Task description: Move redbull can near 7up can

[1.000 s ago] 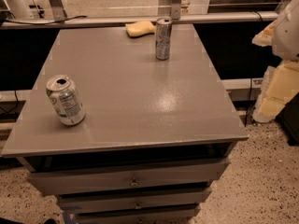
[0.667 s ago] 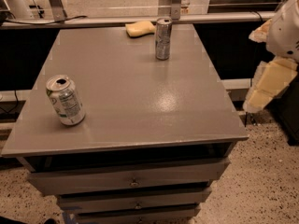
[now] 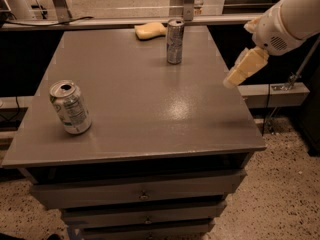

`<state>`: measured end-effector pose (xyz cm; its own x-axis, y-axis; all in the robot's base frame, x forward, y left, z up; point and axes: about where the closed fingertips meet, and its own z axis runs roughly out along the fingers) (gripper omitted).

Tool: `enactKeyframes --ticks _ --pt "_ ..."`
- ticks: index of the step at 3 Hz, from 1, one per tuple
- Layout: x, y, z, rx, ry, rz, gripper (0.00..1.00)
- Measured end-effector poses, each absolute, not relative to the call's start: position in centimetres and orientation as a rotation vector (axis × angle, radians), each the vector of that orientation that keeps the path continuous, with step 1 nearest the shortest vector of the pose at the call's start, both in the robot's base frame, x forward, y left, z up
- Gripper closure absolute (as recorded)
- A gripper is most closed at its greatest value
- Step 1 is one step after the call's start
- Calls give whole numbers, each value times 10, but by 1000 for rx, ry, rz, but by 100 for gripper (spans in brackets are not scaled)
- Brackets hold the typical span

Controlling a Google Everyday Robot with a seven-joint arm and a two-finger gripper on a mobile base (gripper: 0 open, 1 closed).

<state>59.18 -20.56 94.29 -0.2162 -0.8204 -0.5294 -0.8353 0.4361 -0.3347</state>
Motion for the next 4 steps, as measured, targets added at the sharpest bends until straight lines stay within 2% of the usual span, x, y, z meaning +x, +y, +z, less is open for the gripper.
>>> enactKeyframes --ticks 2,4 --pt "693 -173 910 -1120 1959 249 0" --pt "743 -108 895 -930 1823 542 0"
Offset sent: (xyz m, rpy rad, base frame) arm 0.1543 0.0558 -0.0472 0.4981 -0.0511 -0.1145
